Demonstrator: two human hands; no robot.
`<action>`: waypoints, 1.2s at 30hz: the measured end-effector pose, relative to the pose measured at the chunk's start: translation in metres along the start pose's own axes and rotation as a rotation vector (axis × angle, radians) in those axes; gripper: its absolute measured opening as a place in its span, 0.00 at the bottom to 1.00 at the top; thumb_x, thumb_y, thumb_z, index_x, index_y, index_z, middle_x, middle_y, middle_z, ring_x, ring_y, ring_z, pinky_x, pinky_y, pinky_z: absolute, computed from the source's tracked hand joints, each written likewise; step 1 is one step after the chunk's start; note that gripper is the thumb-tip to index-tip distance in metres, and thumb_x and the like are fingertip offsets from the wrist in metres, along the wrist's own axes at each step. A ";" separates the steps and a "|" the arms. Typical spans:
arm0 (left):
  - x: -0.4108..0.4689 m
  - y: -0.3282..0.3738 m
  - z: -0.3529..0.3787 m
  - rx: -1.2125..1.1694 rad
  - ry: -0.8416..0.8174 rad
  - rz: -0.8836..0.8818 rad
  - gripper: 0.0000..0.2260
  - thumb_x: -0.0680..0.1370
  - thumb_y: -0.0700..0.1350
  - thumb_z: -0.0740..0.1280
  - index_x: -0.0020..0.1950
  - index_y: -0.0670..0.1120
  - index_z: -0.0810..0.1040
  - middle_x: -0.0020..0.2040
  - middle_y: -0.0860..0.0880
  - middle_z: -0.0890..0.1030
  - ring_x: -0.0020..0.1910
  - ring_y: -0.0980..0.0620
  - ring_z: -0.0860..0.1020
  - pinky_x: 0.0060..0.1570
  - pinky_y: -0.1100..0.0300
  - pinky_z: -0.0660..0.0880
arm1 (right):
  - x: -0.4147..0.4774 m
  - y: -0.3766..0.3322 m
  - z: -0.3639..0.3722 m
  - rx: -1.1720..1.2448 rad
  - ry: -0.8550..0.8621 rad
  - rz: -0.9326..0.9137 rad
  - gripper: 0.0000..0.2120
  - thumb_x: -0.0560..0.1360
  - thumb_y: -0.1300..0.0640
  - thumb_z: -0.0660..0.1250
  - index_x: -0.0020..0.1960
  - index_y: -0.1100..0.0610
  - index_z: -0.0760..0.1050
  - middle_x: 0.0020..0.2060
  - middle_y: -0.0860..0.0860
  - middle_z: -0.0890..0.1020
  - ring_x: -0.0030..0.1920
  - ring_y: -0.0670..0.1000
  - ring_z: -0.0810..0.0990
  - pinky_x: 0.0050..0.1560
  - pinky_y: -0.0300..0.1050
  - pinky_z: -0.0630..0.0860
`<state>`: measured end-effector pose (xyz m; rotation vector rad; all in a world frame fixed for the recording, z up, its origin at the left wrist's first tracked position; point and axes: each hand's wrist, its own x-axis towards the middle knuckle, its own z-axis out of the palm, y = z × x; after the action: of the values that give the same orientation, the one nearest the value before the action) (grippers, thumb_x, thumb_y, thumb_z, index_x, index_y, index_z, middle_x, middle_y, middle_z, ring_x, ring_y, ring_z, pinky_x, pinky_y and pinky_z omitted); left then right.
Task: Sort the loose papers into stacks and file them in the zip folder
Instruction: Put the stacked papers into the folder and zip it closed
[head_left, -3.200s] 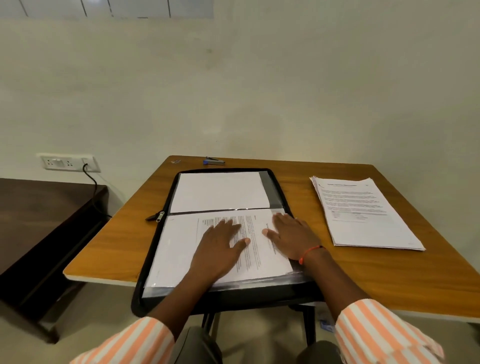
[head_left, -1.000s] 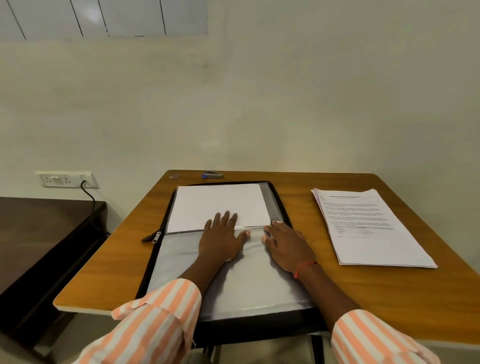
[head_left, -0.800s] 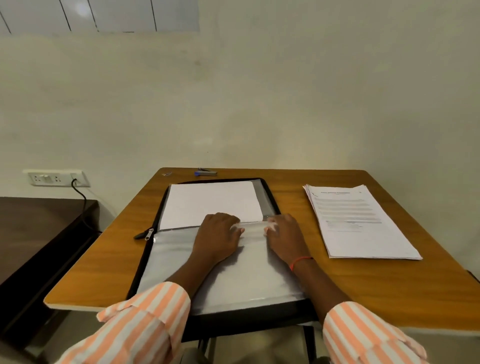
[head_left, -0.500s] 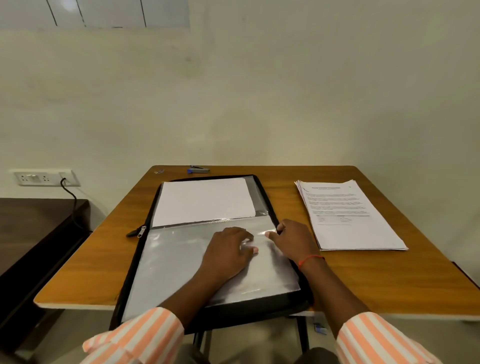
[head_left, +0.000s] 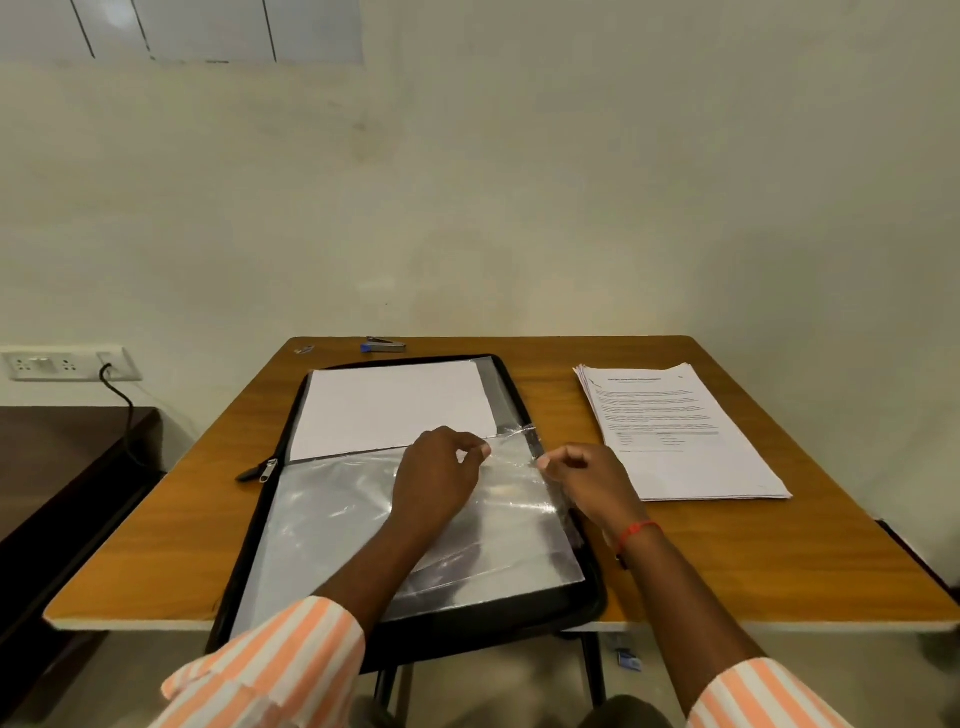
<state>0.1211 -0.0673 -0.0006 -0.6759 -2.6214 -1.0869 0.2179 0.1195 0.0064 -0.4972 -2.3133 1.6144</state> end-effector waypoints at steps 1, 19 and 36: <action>-0.003 0.003 0.000 0.038 0.019 0.043 0.12 0.81 0.56 0.67 0.61 0.55 0.84 0.59 0.53 0.83 0.59 0.52 0.79 0.58 0.59 0.71 | -0.003 -0.001 -0.001 -0.009 0.006 -0.037 0.04 0.77 0.54 0.72 0.46 0.51 0.85 0.44 0.44 0.86 0.47 0.44 0.83 0.46 0.37 0.77; -0.021 0.030 0.042 -0.084 -0.458 0.490 0.10 0.83 0.59 0.61 0.52 0.55 0.77 0.53 0.59 0.79 0.56 0.58 0.74 0.68 0.49 0.64 | -0.015 0.026 -0.067 -0.149 -0.069 -0.056 0.11 0.83 0.54 0.63 0.51 0.56 0.83 0.48 0.53 0.84 0.52 0.51 0.80 0.50 0.39 0.74; -0.003 0.107 0.094 -0.400 -0.339 -0.069 0.13 0.82 0.56 0.65 0.59 0.48 0.76 0.56 0.51 0.81 0.51 0.55 0.78 0.46 0.61 0.74 | -0.034 0.056 -0.063 -0.856 0.343 -0.271 0.12 0.80 0.45 0.61 0.51 0.49 0.82 0.43 0.45 0.82 0.42 0.45 0.78 0.43 0.41 0.79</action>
<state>0.1742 0.0647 -0.0024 -0.9270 -2.7373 -1.6757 0.2809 0.1760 -0.0262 -0.5355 -2.5475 0.3236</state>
